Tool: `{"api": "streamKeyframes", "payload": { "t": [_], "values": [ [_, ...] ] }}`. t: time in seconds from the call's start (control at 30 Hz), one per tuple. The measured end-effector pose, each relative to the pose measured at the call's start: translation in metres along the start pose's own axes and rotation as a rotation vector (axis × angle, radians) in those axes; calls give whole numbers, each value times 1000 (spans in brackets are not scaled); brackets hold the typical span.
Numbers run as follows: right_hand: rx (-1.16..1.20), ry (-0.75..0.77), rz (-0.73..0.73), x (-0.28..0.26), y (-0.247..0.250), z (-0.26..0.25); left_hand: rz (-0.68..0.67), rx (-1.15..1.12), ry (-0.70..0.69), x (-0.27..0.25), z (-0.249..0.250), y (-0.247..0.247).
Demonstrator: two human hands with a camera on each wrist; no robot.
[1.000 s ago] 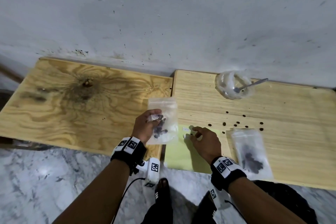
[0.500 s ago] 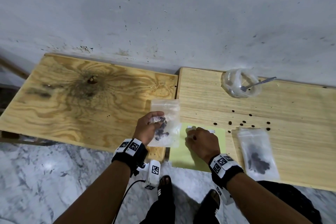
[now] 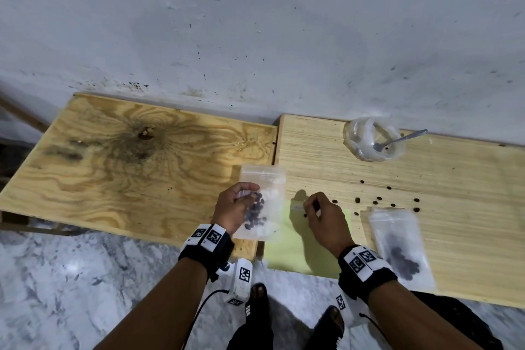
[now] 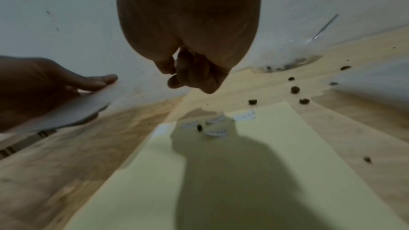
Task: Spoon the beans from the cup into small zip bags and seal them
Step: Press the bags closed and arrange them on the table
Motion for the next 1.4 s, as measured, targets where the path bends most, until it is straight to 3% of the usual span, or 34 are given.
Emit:
{"api": "streamKeyframes", "payload": {
  "t": [0.1, 0.3, 0.5, 0.7, 1.17, 1.4],
  "values": [
    [205, 115, -27, -5, 18, -21, -17, 17, 19, -2, 1, -10],
    [333, 241, -87, -5, 54, -64, -166, 91, -7, -10, 15, -40],
    [428, 130, -7, 0, 70, -65, -258, 87, -109, -19, 32, -54],
    [350, 67, -7, 2, 70, -73, -260, 74, -193, -25, 33, -62],
    [330, -76, 91, 0, 85, -73, -313, 41, -212, -23, 38, -76],
    [236, -142, 167, -3, 83, -72, -187, 10, -278, -13, 38, -64]
  ]
}}
Point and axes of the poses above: each hand's wrist, its own x-axis towards the middle knuckle, its own y-axis out of the back of the hand, z = x × y, the point moved 6 cm from there along x, towards the middle knuckle, and after that the axes turned 13 degrees about -x, right-handed, at the moved point
